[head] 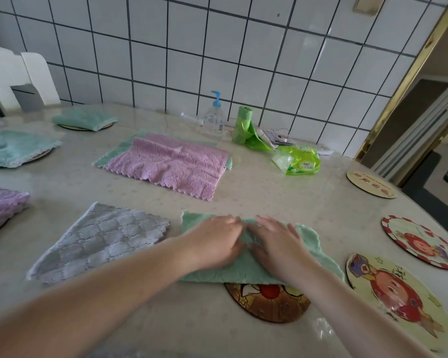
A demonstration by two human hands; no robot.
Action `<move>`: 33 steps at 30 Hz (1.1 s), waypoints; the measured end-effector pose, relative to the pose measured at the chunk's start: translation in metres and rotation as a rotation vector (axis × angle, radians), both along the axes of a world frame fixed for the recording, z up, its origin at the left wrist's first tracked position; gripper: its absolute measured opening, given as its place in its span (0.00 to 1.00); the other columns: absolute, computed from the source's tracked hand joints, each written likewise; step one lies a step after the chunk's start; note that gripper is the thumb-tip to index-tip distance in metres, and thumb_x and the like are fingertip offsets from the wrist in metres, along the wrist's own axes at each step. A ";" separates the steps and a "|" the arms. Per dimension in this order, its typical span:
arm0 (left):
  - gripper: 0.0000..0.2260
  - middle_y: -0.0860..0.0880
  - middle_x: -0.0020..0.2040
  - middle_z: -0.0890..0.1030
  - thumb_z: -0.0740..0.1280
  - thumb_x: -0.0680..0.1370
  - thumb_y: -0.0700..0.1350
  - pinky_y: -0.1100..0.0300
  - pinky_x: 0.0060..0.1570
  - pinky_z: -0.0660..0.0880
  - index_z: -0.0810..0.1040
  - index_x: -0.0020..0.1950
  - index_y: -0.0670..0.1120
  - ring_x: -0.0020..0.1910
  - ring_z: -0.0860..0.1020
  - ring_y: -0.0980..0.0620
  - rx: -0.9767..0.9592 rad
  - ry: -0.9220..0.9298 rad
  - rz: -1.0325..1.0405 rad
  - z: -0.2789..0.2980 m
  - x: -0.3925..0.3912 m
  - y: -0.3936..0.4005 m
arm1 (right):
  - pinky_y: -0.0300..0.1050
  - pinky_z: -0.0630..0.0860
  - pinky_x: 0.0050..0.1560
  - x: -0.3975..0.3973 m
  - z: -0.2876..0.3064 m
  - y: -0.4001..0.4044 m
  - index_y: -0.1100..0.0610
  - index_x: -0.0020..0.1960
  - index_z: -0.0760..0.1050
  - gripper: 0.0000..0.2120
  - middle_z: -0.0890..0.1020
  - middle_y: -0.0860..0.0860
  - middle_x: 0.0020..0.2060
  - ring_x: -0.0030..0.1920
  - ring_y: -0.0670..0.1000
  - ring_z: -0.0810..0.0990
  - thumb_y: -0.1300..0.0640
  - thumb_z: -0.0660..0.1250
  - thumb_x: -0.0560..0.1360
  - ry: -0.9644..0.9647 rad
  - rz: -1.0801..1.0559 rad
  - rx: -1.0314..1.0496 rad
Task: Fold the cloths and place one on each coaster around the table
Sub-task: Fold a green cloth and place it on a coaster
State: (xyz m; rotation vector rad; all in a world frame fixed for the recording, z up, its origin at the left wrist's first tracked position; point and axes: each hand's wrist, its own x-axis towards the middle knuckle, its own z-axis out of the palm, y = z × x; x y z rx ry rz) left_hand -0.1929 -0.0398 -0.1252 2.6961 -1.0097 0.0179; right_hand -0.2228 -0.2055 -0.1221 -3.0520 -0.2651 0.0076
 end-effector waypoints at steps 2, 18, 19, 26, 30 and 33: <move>0.26 0.46 0.75 0.59 0.52 0.80 0.55 0.52 0.73 0.52 0.56 0.75 0.45 0.74 0.56 0.49 0.103 0.039 0.025 -0.012 -0.005 0.000 | 0.55 0.46 0.74 -0.002 -0.009 0.003 0.46 0.75 0.54 0.25 0.54 0.46 0.76 0.75 0.45 0.49 0.44 0.51 0.79 0.027 0.000 0.057; 0.41 0.48 0.77 0.44 0.38 0.69 0.71 0.49 0.74 0.41 0.44 0.76 0.50 0.76 0.42 0.47 0.255 0.065 0.169 -0.013 -0.010 0.027 | 0.55 0.42 0.73 -0.015 -0.016 -0.071 0.44 0.75 0.39 0.45 0.40 0.44 0.75 0.75 0.46 0.39 0.26 0.32 0.62 0.179 -0.249 -0.017; 0.38 0.47 0.77 0.46 0.41 0.72 0.70 0.49 0.74 0.42 0.46 0.76 0.50 0.76 0.44 0.48 0.240 0.051 0.154 -0.012 -0.012 0.027 | 0.56 0.42 0.74 -0.014 -0.015 -0.071 0.45 0.76 0.41 0.42 0.41 0.45 0.76 0.75 0.47 0.40 0.27 0.35 0.65 0.182 -0.256 -0.029; 0.15 0.50 0.56 0.77 0.58 0.78 0.54 0.56 0.58 0.68 0.77 0.61 0.52 0.57 0.74 0.49 -0.068 -0.121 -0.159 0.009 -0.046 -0.001 | 0.55 0.55 0.72 0.023 -0.002 -0.042 0.48 0.68 0.69 0.19 0.70 0.44 0.68 0.69 0.45 0.65 0.48 0.57 0.78 -0.114 -0.077 0.120; 0.13 0.49 0.52 0.78 0.58 0.78 0.49 0.52 0.51 0.74 0.79 0.57 0.50 0.52 0.75 0.47 -0.038 -0.142 -0.176 0.006 -0.053 -0.013 | 0.48 0.70 0.62 0.046 0.004 -0.014 0.52 0.61 0.76 0.14 0.78 0.48 0.59 0.58 0.49 0.76 0.55 0.60 0.78 -0.056 -0.011 0.201; 0.11 0.48 0.51 0.78 0.59 0.77 0.47 0.51 0.49 0.75 0.79 0.55 0.48 0.51 0.74 0.46 -0.031 -0.186 -0.160 0.000 -0.055 -0.016 | 0.48 0.74 0.56 0.060 0.003 -0.008 0.50 0.57 0.79 0.11 0.80 0.48 0.53 0.52 0.49 0.78 0.54 0.64 0.76 -0.024 0.000 0.152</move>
